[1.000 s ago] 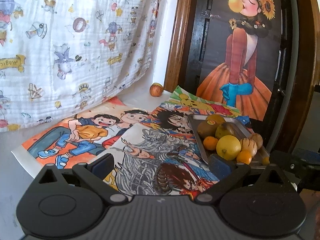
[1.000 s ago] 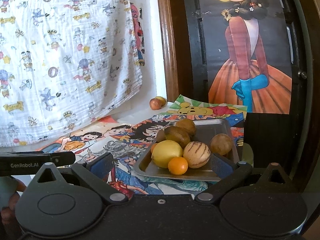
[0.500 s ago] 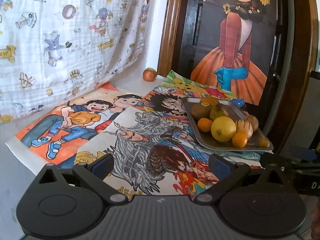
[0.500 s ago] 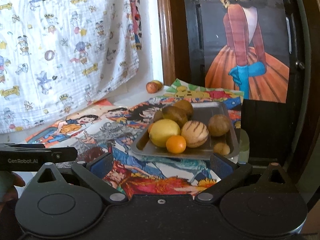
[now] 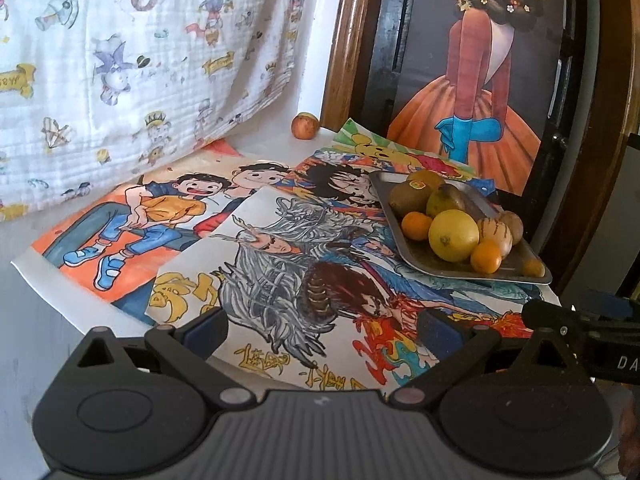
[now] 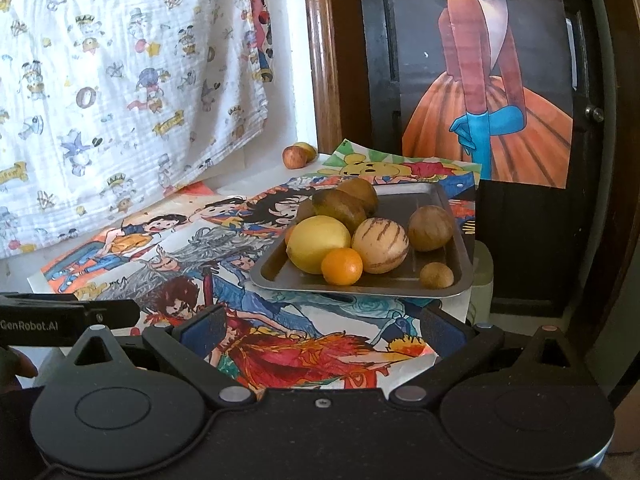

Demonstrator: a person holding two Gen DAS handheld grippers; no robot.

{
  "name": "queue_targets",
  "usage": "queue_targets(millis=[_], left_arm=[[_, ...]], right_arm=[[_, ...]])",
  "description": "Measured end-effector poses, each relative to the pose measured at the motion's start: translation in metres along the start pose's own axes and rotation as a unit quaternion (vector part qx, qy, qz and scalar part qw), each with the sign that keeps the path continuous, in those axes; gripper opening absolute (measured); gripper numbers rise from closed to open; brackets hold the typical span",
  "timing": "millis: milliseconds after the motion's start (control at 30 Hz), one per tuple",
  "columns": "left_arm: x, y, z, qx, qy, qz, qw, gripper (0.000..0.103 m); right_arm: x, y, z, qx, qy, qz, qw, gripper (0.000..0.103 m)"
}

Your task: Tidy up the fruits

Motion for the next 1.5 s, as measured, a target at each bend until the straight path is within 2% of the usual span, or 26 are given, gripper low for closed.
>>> queue_targets(millis=[267,1500], left_arm=[[-0.0054,-0.0008,0.0027,-0.01,0.002,-0.009,0.9999,0.103],[-0.003,0.0051,0.0034,0.004,-0.009,-0.01,0.9999,0.103]], right_arm=[[-0.0016,-0.0012,0.0028,-0.005,0.004,-0.003,1.0,0.102],[-0.0025,0.0011,0.0057,0.003,-0.005,-0.008,1.0,0.102]])
Point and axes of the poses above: each gripper's, at about its wrist camera, not at the fingertips, and y roughly against the way its jaws point, x to its right, z to its underside, the point moved 6 cm from there along -y, roughly the way its jaws point, and after that the axes turned 13 degrees about y, right-handed, at the moved point
